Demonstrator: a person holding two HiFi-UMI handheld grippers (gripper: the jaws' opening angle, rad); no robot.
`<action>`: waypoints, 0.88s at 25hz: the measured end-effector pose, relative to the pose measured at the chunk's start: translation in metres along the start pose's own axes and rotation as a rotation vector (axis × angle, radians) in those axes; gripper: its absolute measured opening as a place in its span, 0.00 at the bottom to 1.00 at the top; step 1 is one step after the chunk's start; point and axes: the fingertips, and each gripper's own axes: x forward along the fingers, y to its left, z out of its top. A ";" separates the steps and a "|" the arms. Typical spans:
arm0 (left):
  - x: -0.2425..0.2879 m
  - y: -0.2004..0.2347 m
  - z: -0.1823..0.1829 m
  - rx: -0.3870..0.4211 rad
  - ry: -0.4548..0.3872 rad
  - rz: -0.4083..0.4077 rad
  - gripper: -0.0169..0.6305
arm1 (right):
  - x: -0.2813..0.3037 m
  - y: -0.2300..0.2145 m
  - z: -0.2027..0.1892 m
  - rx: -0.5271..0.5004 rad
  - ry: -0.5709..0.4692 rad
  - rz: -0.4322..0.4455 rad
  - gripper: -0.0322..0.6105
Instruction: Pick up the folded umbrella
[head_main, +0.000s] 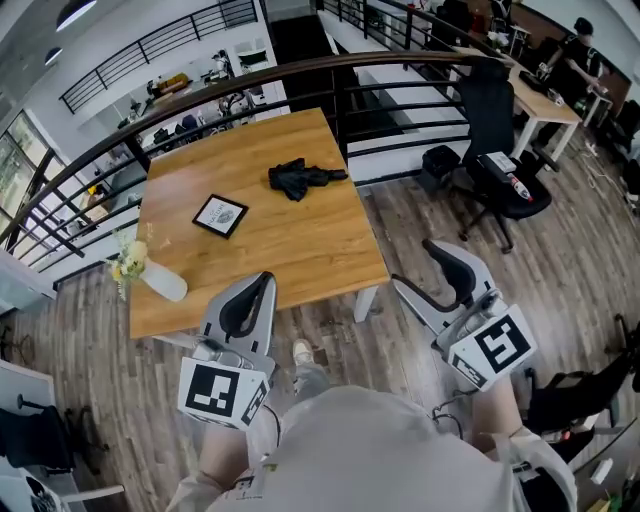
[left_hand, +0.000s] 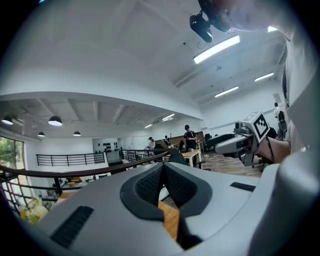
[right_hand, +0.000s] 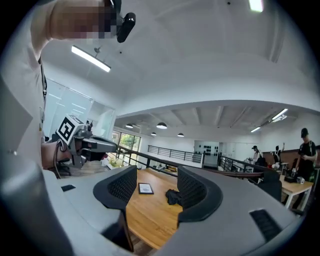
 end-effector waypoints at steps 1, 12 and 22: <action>0.005 0.013 -0.003 -0.013 0.003 -0.004 0.05 | 0.013 -0.003 0.001 -0.006 0.010 -0.005 0.48; 0.077 0.172 -0.049 -0.072 0.072 -0.021 0.05 | 0.192 -0.031 -0.014 0.005 0.126 0.028 0.48; 0.145 0.287 -0.105 -0.095 0.137 -0.086 0.05 | 0.346 -0.043 -0.023 -0.016 0.189 0.056 0.46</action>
